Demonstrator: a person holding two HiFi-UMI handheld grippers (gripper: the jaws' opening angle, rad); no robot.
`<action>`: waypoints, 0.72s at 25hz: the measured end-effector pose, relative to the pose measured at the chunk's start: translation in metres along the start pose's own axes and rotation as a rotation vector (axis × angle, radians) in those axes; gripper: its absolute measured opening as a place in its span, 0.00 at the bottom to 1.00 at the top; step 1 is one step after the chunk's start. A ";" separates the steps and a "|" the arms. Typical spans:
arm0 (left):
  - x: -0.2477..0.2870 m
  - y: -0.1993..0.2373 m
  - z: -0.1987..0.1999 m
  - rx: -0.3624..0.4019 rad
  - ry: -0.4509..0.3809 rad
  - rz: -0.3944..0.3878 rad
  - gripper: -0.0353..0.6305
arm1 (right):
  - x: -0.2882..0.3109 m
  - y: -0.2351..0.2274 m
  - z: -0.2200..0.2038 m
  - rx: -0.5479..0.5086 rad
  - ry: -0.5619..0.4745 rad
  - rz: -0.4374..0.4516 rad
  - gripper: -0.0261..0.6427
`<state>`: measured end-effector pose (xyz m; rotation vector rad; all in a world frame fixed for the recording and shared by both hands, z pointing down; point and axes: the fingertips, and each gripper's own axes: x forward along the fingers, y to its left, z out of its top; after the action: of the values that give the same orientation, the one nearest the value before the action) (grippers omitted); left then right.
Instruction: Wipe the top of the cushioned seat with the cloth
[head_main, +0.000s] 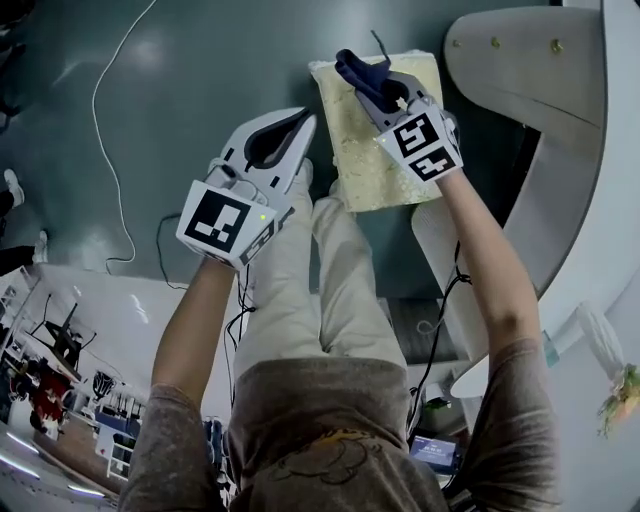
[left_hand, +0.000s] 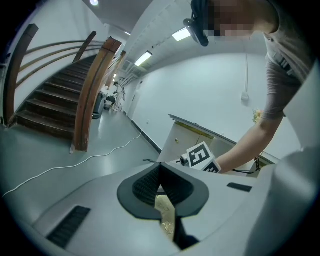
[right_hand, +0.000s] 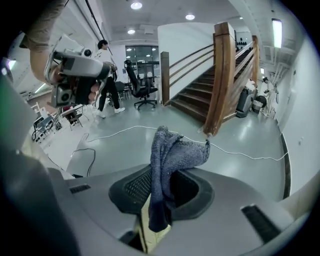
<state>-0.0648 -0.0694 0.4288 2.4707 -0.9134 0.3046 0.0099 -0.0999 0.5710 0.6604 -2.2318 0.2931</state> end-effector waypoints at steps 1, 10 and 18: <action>-0.001 0.001 0.000 -0.006 -0.002 0.003 0.08 | 0.006 0.000 -0.002 -0.016 0.016 0.008 0.18; -0.006 0.014 -0.007 -0.046 0.000 0.020 0.08 | 0.049 -0.002 -0.018 -0.087 0.140 0.053 0.18; -0.006 0.016 -0.012 -0.057 0.017 0.008 0.08 | 0.065 0.005 -0.033 -0.024 0.182 0.098 0.19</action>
<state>-0.0806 -0.0706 0.4428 2.4094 -0.9131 0.2985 -0.0090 -0.1064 0.6408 0.4923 -2.0925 0.3604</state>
